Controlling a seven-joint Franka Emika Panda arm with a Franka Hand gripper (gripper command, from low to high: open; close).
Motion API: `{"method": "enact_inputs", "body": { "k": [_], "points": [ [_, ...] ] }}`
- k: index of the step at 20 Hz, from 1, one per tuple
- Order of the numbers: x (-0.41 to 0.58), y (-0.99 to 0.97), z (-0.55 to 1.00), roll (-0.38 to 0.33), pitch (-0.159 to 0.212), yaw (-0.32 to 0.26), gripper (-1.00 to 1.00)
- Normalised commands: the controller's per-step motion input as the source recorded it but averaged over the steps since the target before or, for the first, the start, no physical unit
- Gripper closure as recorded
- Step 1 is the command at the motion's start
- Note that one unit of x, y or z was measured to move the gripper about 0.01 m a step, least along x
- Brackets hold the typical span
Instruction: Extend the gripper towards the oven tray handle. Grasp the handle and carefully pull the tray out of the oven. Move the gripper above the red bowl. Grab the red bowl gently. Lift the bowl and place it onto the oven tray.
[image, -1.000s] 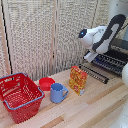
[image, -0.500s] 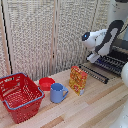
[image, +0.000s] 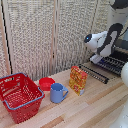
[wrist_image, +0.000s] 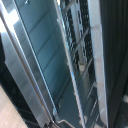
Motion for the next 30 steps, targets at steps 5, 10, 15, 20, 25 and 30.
{"method": "enact_inputs", "body": {
  "k": [5, 10, 15, 20, 25, 30],
  "points": [
    [-0.006, 0.03, -0.10, -0.147, 0.001, 0.000, -1.00],
    [0.006, 0.19, -0.17, -0.129, 0.014, 0.000, -1.00],
    [0.000, 0.03, -0.11, 0.022, 0.003, -0.003, -1.00],
    [-0.018, -0.40, -0.07, 0.084, 0.000, 0.050, -1.00],
    [0.000, -0.56, 0.05, 0.088, 0.000, 0.085, -1.00],
    [-0.017, -0.27, 0.03, 0.074, -0.001, 0.044, 1.00]
  ]
}}
